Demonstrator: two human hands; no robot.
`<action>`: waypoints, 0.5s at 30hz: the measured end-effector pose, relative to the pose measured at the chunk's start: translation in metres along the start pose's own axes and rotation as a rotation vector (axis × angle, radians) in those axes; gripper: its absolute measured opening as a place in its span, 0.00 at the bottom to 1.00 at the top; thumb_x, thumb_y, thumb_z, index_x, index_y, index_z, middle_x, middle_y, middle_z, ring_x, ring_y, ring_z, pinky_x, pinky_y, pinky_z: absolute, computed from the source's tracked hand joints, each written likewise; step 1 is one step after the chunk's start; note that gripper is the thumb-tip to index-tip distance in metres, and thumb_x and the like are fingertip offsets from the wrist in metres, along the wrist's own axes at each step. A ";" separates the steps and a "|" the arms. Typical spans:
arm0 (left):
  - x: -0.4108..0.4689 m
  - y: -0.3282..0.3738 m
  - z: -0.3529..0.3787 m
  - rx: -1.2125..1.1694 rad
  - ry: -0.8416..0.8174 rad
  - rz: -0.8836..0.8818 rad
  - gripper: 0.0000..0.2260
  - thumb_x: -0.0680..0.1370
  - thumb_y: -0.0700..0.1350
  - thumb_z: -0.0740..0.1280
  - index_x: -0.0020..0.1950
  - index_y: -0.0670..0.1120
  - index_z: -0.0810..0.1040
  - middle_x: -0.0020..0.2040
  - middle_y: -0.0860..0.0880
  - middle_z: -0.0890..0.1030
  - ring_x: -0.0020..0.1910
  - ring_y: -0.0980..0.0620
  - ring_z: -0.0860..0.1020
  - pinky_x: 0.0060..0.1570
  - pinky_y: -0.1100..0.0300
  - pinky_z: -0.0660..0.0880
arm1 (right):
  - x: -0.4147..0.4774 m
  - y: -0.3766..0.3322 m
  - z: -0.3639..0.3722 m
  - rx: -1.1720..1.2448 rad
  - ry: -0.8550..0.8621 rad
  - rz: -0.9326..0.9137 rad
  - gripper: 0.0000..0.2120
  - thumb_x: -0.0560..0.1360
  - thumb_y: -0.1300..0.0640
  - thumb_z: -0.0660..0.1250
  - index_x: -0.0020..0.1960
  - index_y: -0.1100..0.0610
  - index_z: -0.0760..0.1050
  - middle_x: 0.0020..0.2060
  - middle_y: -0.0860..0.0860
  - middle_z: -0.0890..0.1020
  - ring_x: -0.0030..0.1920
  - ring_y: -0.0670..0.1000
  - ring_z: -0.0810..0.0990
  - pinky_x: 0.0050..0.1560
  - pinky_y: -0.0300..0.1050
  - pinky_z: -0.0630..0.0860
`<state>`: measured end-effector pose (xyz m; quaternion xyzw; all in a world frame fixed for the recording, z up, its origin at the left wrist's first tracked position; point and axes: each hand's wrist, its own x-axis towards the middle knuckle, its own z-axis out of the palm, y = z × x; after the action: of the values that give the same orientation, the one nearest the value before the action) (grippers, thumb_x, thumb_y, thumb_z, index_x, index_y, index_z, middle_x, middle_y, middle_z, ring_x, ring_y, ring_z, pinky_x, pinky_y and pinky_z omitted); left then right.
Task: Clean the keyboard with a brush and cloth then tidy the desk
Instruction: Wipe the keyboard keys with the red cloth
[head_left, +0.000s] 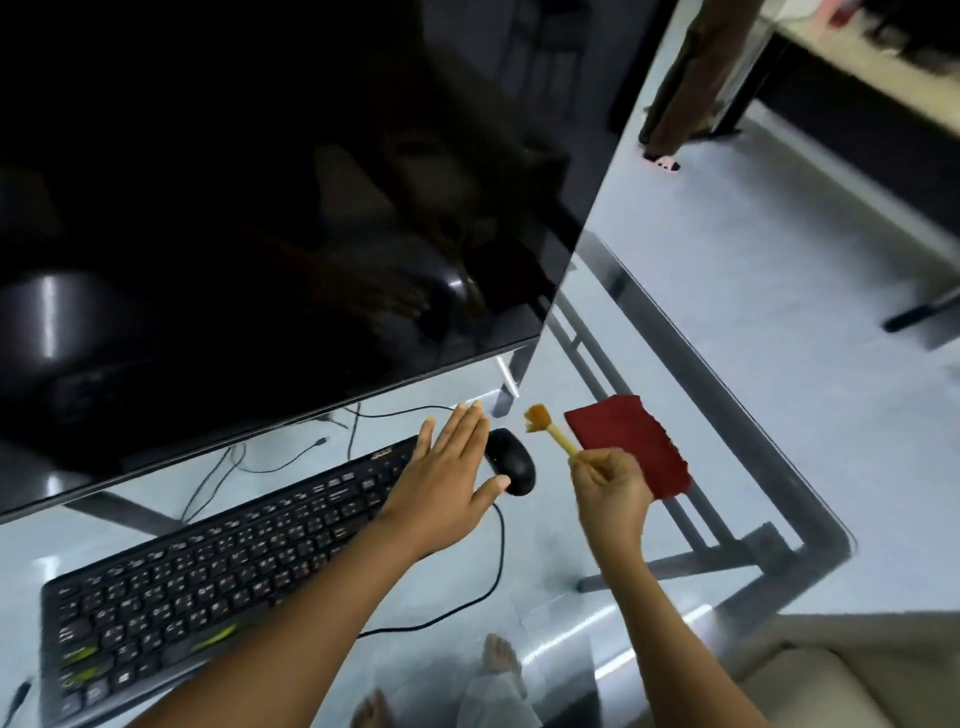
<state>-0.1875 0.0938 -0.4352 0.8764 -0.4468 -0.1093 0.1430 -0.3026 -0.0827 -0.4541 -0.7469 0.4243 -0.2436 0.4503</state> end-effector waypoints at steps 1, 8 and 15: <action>0.012 0.008 0.002 0.006 -0.005 0.001 0.33 0.80 0.62 0.46 0.78 0.44 0.42 0.78 0.49 0.39 0.75 0.54 0.34 0.74 0.49 0.37 | 0.002 0.007 0.002 -0.065 -0.009 -0.050 0.08 0.72 0.64 0.71 0.39 0.53 0.77 0.40 0.51 0.78 0.40 0.51 0.79 0.45 0.51 0.81; 0.057 0.041 0.025 0.080 -0.053 -0.006 0.36 0.76 0.65 0.39 0.78 0.45 0.43 0.79 0.48 0.41 0.76 0.51 0.35 0.74 0.47 0.38 | 0.006 0.042 0.001 -0.534 -0.097 -0.315 0.08 0.68 0.58 0.76 0.45 0.55 0.80 0.40 0.49 0.82 0.39 0.52 0.78 0.39 0.42 0.66; 0.065 0.046 0.039 0.114 -0.081 -0.052 0.37 0.74 0.64 0.34 0.78 0.44 0.43 0.78 0.47 0.41 0.76 0.50 0.36 0.73 0.49 0.35 | 0.061 0.042 -0.020 -0.576 -0.053 -0.345 0.10 0.74 0.55 0.70 0.55 0.53 0.79 0.50 0.51 0.79 0.51 0.52 0.77 0.50 0.47 0.74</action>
<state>-0.1972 0.0091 -0.4593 0.8893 -0.4346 -0.1229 0.0719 -0.3031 -0.1542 -0.4826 -0.9104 0.3313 -0.1667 0.1836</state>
